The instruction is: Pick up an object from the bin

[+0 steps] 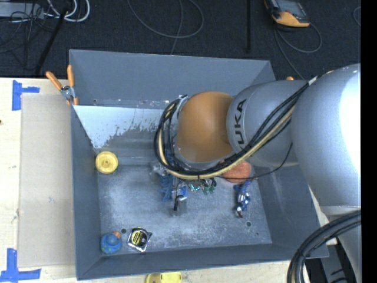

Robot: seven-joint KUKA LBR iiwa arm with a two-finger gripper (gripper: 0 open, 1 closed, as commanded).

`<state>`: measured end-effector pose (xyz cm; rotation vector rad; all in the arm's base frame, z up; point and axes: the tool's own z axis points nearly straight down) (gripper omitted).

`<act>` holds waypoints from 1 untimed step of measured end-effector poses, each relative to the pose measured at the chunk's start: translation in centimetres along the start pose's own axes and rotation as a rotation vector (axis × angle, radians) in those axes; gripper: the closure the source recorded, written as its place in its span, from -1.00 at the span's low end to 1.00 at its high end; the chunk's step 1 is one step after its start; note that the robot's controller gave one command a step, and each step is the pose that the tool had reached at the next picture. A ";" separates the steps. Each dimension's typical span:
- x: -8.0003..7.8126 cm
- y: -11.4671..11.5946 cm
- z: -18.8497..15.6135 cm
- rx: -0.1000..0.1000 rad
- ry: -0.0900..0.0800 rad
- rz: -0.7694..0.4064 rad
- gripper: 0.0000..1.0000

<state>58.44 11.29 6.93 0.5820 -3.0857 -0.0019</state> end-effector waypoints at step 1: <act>-0.4 -2.7 -1.8 0.000 -0.002 -0.050 -1.00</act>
Offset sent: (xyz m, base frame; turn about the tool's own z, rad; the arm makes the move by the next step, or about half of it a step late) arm 0.0237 -0.0642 0.0013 -0.0594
